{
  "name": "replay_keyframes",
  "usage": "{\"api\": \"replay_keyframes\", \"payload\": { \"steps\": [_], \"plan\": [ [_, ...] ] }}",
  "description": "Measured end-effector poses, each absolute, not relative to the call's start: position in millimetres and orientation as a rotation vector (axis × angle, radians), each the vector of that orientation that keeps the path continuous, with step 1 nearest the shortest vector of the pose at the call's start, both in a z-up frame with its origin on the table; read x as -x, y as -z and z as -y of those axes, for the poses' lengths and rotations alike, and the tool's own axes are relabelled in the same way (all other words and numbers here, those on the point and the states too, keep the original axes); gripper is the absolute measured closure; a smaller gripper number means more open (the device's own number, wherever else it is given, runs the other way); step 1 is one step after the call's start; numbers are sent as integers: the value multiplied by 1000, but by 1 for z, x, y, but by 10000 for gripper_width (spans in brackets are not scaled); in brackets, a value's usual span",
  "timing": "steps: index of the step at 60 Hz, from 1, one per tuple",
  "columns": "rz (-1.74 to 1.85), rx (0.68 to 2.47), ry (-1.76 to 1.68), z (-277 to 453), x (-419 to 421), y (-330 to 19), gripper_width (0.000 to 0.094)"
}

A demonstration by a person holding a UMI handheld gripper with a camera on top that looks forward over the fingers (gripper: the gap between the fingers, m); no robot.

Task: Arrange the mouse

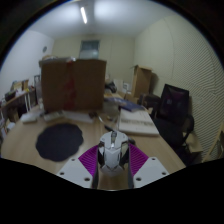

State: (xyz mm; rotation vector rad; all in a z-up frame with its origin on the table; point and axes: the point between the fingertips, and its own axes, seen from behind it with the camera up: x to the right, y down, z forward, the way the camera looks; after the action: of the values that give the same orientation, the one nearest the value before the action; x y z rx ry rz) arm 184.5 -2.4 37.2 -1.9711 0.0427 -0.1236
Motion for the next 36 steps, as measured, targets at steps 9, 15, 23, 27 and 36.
{"api": "replay_keyframes", "payload": {
  "steps": [9, 15, 23, 27, 36],
  "plan": [
    [27, 1898, -5, -29, -113, -111, 538],
    [107, 1907, -77, -50, -53, -122, 539],
    [173, 1981, -113, -65, -1, -84, 538],
    [171, 2031, -123, -72, 7, -56, 538],
    [116, 2128, -159, -81, 6, -15, 539]
  ]
}}
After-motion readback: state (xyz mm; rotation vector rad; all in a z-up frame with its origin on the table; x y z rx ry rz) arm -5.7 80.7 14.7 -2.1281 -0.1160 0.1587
